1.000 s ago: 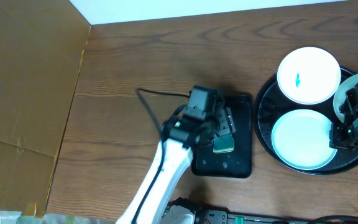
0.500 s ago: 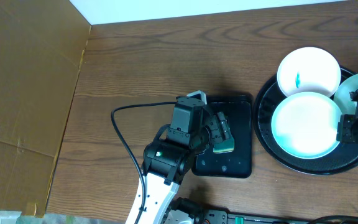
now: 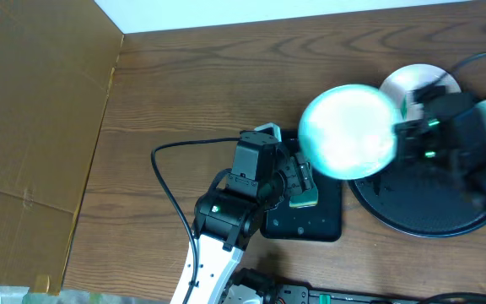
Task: Clean dirty plates on tray and stack at the side
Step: 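Grasp the right green plate with the right gripper and lift it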
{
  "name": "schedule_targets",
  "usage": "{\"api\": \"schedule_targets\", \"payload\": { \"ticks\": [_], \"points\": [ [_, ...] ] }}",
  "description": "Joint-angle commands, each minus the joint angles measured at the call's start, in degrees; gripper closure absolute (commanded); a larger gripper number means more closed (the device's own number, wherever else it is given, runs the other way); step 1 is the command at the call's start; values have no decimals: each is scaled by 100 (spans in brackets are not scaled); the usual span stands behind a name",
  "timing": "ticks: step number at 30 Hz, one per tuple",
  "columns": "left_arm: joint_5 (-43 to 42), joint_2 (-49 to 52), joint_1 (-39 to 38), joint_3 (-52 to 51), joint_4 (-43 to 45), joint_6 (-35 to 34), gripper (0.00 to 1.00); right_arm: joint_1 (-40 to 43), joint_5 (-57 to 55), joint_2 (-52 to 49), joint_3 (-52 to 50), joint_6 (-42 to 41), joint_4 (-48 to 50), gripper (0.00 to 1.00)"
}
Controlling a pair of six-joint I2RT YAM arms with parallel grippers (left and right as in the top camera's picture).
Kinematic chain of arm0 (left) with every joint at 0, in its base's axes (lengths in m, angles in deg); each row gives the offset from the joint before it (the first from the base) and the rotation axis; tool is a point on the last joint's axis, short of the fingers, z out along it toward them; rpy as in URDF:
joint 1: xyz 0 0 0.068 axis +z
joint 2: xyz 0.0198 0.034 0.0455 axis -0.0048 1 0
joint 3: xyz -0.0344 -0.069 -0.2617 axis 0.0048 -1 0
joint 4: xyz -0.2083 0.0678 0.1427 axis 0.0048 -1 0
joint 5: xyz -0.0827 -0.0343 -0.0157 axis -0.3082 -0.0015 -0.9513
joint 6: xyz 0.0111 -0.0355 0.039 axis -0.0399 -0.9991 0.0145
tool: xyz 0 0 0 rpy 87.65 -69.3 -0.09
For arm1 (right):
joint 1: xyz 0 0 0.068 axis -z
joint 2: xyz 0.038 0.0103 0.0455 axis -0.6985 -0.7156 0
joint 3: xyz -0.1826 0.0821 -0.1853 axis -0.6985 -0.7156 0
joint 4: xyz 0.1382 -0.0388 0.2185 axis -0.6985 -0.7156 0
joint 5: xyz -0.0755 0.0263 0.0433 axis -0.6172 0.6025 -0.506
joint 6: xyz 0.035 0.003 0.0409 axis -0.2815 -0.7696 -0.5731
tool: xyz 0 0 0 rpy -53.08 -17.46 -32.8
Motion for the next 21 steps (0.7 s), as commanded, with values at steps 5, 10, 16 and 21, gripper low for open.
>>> {"api": "schedule_targets", "payload": {
  "ticks": [5, 10, 16, 21],
  "points": [
    [-13, -20, 20, 103, -11, 55, 21, -1019, -1425, -1027, 28, 295, 925, 99],
    [-11, -20, 20, 103, -11, 55, 21, -1515, -2343, -1073, 31, 1036, 1366, 99],
    [-13, -20, 20, 103, -11, 55, 21, -2044, -3803, -800, 31, 2065, 1598, 99],
    [-13, -20, 20, 103, -11, 55, 20, -2363, -4513, -546, 31, 2909, 1714, 99]
  ]
}}
